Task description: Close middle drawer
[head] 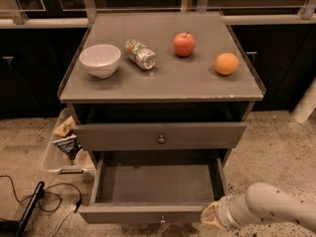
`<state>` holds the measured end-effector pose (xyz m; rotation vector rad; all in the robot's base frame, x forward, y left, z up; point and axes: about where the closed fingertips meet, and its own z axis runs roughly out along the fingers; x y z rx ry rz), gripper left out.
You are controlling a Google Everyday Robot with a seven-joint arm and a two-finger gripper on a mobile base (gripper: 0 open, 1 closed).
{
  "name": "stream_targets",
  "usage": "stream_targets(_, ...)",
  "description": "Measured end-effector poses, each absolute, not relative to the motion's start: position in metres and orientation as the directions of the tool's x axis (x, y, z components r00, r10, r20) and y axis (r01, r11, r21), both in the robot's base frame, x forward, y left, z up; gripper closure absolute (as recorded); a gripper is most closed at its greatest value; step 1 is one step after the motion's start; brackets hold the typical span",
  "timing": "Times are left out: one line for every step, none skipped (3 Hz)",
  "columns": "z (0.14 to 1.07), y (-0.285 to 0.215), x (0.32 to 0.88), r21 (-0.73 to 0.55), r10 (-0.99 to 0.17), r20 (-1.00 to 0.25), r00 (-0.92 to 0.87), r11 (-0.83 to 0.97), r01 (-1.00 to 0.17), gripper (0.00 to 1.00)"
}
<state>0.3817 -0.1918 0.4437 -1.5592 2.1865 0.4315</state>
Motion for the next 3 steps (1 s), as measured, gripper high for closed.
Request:
stream_targets(0.4203,-0.1946,0.4053,-0.052,-0.791,-0.554,-0.261,0.346,-0.937,1.0)
stream_targets(0.42,-0.1946,0.4048,-0.053,-0.79,-0.554,-0.261,0.346,-0.937,1.0)
stream_targets(0.42,-0.1946,0.4048,-0.053,-0.79,-0.554,-0.261,0.346,-0.937,0.81)
